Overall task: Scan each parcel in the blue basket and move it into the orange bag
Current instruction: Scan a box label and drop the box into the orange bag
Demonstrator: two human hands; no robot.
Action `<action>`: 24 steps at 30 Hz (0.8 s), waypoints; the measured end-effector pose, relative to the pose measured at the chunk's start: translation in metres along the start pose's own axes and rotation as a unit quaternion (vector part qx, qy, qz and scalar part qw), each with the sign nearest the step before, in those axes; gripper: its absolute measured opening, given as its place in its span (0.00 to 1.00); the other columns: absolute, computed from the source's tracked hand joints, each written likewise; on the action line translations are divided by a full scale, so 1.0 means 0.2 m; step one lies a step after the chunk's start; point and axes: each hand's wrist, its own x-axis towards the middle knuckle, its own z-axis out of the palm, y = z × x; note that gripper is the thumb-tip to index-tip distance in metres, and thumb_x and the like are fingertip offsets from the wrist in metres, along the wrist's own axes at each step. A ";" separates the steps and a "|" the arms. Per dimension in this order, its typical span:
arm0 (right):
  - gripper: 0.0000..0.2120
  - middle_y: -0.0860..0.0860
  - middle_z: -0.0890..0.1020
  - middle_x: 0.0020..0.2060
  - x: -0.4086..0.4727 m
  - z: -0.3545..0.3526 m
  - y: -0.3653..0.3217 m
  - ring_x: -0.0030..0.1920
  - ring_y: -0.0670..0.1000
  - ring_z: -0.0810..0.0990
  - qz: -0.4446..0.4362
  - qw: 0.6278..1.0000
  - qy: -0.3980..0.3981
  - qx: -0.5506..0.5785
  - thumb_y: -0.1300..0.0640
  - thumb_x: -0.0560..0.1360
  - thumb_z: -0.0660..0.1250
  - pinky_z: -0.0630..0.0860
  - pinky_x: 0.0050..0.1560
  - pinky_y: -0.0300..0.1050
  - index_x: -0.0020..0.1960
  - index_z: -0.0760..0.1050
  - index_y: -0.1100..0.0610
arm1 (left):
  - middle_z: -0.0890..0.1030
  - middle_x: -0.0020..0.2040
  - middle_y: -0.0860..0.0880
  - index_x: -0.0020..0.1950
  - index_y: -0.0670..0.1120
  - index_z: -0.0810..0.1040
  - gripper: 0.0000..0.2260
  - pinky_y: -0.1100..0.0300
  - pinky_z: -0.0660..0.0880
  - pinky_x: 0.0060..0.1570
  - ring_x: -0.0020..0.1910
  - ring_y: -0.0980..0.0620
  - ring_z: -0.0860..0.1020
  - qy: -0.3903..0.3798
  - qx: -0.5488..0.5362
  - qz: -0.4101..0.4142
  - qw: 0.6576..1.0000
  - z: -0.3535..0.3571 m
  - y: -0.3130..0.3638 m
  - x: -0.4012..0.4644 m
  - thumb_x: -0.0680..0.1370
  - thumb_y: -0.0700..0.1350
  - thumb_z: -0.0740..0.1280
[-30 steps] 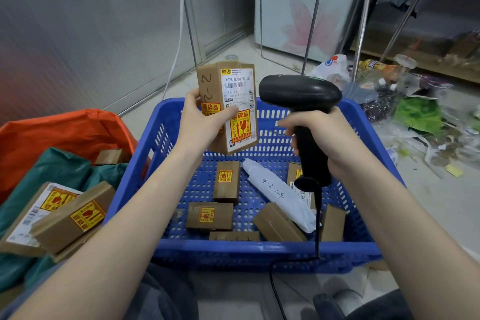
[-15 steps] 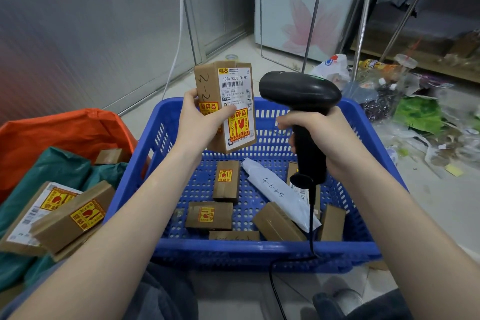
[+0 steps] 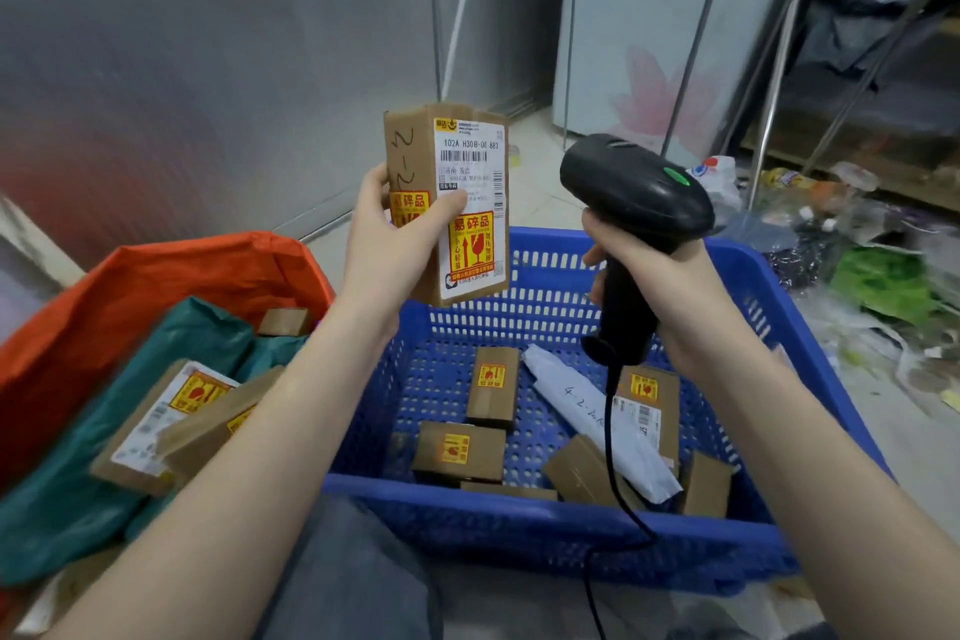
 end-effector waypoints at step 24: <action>0.05 0.44 0.80 0.30 -0.40 1.68 0.16 0.35 0.44 0.77 0.050 0.922 -0.370 -0.103 0.58 0.74 0.70 0.72 0.42 0.40 0.41 0.79 0.58 | 0.75 0.57 0.51 0.59 0.51 0.69 0.21 0.58 0.69 0.50 0.56 0.53 0.74 0.178 0.208 -0.179 0.945 -1.65 -0.65 -0.55 0.71 0.49 0.74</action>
